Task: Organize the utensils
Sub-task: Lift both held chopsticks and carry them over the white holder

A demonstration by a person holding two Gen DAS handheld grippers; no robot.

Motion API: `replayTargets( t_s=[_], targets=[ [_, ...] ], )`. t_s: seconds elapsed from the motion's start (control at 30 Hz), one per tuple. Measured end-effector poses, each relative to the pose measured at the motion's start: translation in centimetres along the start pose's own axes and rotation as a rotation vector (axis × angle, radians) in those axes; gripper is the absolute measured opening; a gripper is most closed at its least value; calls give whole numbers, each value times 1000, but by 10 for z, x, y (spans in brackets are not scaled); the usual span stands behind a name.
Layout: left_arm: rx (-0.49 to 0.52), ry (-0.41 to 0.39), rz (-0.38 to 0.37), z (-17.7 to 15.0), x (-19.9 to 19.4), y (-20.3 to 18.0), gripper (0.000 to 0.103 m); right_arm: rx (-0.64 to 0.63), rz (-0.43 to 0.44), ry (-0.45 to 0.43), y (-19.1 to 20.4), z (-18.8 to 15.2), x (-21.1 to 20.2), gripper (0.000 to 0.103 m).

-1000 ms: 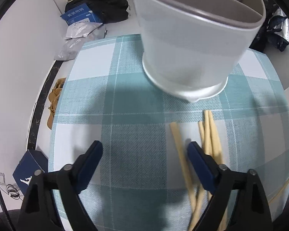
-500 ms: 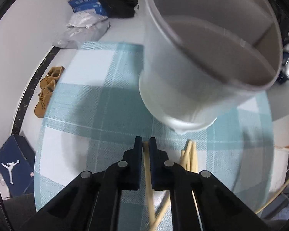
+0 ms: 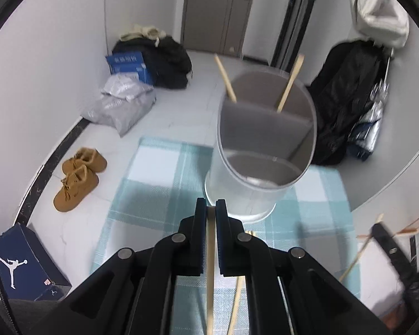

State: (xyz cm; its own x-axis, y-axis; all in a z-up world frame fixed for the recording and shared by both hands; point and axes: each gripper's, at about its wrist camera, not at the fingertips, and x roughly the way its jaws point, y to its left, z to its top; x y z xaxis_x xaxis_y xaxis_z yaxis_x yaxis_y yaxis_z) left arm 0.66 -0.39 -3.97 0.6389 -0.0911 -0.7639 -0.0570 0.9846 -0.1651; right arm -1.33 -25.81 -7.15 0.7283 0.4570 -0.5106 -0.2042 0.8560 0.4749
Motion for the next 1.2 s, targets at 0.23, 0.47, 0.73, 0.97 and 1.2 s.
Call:
replayTargets(
  t_s=[0.23,0.47,0.73,0.97,1.2],
  targets=[
    [-28,-76,-36,-5,-33,5,3,-59,-16,-23,18,-7,-8,4],
    [-58,-99,-54,-5,-45,8,3,-134,-38,-46,40,-17,-18,4],
    [-22,-109,-89,-4,-57,4,3,-187,-58,-84,59,-19,-24,4],
    [-1,-101,-153,5,-62,7,3,-271,-57,-76,72,-11,-18,4],
    [7,-81,-244,18,-64,11,3,-256,-47,-87,72,-2,-19,4]
  ],
)
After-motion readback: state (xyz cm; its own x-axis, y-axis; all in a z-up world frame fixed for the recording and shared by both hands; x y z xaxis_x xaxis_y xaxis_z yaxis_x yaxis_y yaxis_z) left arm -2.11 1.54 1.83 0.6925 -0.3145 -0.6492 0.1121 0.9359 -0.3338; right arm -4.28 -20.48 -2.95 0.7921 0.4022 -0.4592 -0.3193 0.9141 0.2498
